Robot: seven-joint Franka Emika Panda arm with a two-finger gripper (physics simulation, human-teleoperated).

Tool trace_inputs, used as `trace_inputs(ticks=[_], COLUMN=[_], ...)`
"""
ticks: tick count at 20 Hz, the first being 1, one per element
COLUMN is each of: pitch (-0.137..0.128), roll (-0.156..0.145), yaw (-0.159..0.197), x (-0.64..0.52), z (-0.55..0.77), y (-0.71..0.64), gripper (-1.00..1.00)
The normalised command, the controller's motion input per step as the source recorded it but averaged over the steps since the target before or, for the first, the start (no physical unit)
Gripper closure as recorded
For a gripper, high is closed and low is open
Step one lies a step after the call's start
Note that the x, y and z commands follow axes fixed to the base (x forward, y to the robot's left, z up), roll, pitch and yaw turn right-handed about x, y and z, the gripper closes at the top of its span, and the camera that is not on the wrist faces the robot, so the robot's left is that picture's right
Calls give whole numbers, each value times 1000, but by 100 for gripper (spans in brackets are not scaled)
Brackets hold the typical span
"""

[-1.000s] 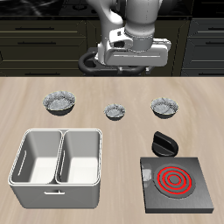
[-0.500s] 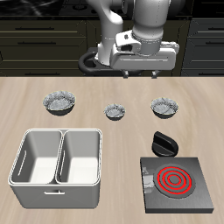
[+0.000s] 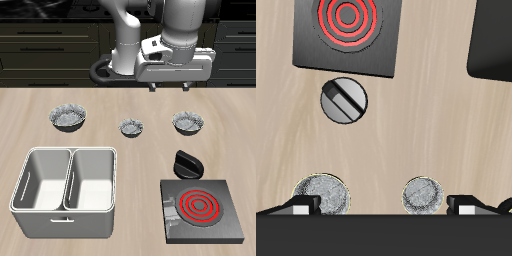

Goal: Turn off the flat stove and place the largest bowl on it

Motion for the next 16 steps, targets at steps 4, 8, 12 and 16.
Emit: trace_inputs(ticks=[4,8,12,16], pitch=[-8,-19,-9,-15], roll=[-5,-14,-15,-26], yaw=[15,21,19,53], x=[145,166,168,265], z=[21,43,-4,-34], y=[190,105,30,21], gripper=[-100,-100,-100,-100])
